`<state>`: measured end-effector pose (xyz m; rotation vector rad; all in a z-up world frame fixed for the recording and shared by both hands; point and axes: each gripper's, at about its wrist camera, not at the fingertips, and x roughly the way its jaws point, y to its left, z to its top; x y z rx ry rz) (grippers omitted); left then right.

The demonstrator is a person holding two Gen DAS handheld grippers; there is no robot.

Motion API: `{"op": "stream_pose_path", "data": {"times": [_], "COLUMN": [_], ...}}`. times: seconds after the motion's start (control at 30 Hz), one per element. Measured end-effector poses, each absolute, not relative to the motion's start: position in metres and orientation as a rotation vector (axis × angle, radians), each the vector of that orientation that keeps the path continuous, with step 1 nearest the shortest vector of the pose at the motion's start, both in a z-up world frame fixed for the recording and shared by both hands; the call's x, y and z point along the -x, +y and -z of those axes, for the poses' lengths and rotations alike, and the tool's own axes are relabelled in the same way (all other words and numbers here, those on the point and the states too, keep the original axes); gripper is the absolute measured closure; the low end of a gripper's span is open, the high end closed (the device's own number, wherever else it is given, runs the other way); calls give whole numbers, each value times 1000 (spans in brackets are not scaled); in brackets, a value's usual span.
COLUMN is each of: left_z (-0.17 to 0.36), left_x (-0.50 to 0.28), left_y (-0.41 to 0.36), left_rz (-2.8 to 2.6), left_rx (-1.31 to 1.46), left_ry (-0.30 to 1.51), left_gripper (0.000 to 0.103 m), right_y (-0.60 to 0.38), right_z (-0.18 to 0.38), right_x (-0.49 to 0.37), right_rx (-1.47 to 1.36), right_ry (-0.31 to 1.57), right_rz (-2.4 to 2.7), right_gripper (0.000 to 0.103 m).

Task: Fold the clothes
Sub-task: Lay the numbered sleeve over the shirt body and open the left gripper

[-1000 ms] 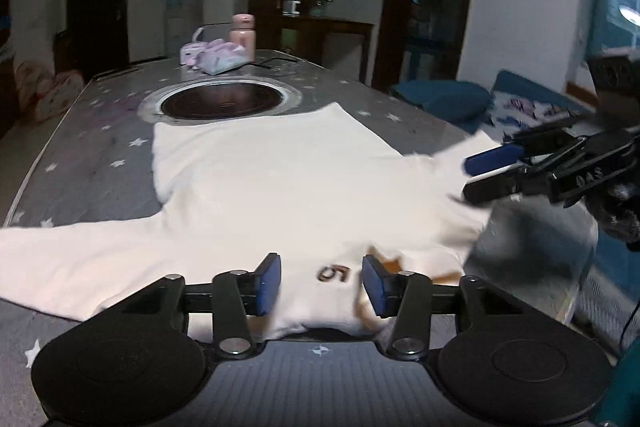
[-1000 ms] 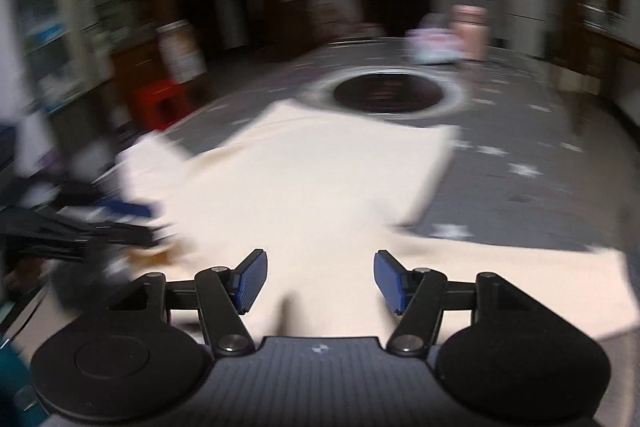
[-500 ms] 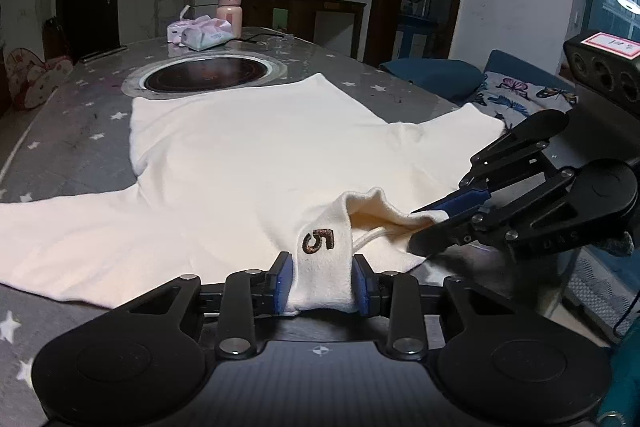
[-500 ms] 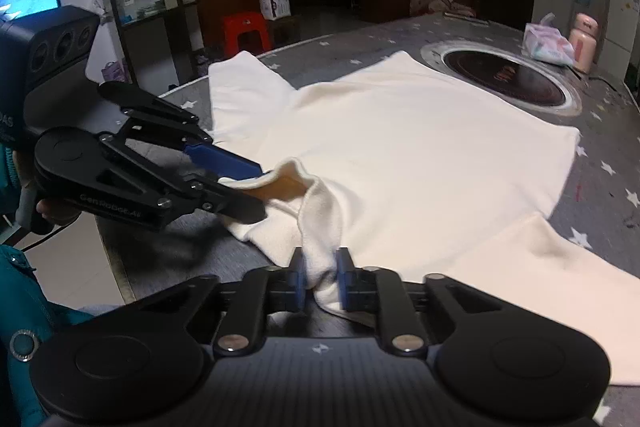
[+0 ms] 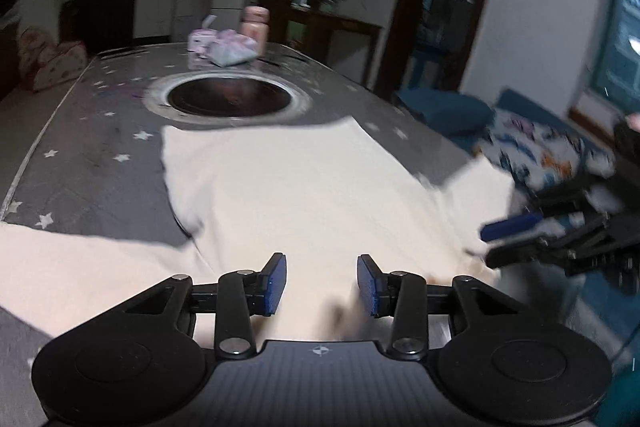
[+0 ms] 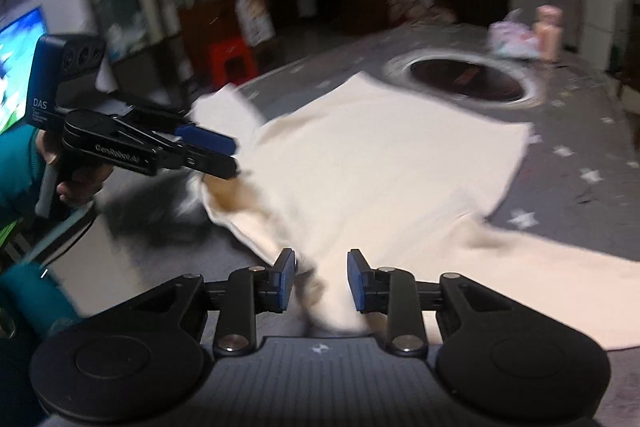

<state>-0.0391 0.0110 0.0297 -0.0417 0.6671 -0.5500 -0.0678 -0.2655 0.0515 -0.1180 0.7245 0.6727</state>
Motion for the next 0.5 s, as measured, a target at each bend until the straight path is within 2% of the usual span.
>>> {"op": "stream_pose_path", "data": {"times": [0.3, 0.5], "left_z": [-20, -2], "left_x": [5, -7], "left_y": [16, 30], "left_rz": [503, 423], "left_rx": [116, 126], "left_ry": [711, 763], "left_gripper": [55, 54], "right_y": [-298, -321], "right_z": [-29, -14], "right_x": [39, 50], "right_rx": [19, -24], "right_ry": [736, 762], "right_rz": [-491, -425], "right_gripper": [69, 65]}}
